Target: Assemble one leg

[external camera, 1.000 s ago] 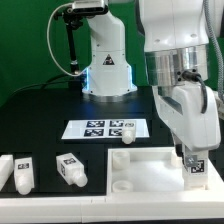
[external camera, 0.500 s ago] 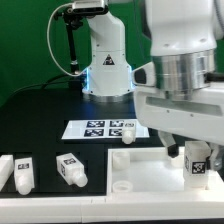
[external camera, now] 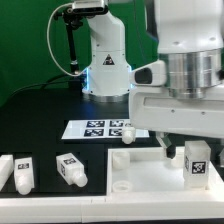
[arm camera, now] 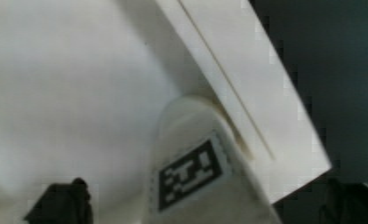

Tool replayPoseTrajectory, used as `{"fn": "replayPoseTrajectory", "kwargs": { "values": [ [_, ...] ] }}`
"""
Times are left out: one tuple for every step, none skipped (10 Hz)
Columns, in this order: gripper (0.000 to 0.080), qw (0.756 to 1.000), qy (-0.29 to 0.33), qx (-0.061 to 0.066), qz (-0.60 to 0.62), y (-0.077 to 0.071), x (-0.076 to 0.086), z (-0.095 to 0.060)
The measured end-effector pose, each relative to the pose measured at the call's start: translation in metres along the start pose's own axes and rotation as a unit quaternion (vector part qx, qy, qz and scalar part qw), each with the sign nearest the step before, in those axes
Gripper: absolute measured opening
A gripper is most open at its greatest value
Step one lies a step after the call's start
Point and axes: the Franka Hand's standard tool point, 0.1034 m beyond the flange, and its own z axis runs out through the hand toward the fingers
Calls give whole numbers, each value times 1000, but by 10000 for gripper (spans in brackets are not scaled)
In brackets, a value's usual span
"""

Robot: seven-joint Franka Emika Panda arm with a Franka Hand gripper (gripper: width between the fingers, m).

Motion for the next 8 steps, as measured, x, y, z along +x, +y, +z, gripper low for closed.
{"fn": "replayPoseTrajectory", "kwargs": {
  "values": [
    [649, 1000, 2, 0, 4, 2, 1, 1],
    [547, 1000, 2, 0, 20, 2, 1, 1],
    [412, 1000, 2, 0, 19, 2, 1, 1],
    [412, 999, 2, 0, 34, 2, 1, 1],
    [285, 997, 1, 0, 83, 2, 1, 2],
    [285, 992, 1, 0, 123, 2, 1, 2],
    [285, 987, 1, 0, 159, 3, 1, 2],
    [285, 975, 8, -1, 222, 2, 1, 4]
  ]
}}
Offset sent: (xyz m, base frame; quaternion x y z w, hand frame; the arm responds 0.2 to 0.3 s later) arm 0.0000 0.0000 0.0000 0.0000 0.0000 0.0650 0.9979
